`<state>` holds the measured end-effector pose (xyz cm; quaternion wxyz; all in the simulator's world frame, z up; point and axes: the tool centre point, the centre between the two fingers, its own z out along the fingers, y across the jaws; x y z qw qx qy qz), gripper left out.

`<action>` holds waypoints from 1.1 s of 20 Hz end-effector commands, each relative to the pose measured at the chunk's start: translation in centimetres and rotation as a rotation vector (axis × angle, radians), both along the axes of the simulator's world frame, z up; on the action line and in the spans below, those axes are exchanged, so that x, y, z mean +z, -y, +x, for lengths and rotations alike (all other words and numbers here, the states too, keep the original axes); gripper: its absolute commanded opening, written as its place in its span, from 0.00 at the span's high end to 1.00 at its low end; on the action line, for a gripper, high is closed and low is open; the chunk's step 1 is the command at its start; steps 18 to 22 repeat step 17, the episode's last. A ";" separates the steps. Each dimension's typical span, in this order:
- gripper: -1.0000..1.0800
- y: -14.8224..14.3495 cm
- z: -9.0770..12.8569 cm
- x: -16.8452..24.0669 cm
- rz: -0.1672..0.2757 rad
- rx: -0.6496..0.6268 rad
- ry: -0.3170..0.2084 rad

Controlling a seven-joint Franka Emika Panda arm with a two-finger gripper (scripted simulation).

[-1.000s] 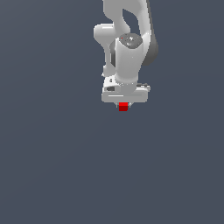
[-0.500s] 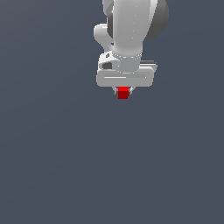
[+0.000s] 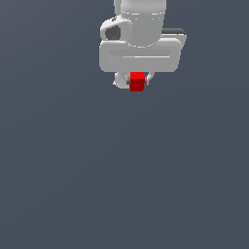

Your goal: Pick up the red cube and move it to a goal position.

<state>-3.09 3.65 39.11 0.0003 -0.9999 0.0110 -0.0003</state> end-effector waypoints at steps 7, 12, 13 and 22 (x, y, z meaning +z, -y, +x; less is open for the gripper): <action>1.00 0.4 1.1 4.8 -0.001 0.000 -0.001; 1.00 0.5 1.4 6.1 -0.001 0.000 -0.001; 1.00 0.5 1.5 6.2 -0.001 0.000 -0.001; 1.00 0.6 1.5 6.5 -0.001 0.000 -0.001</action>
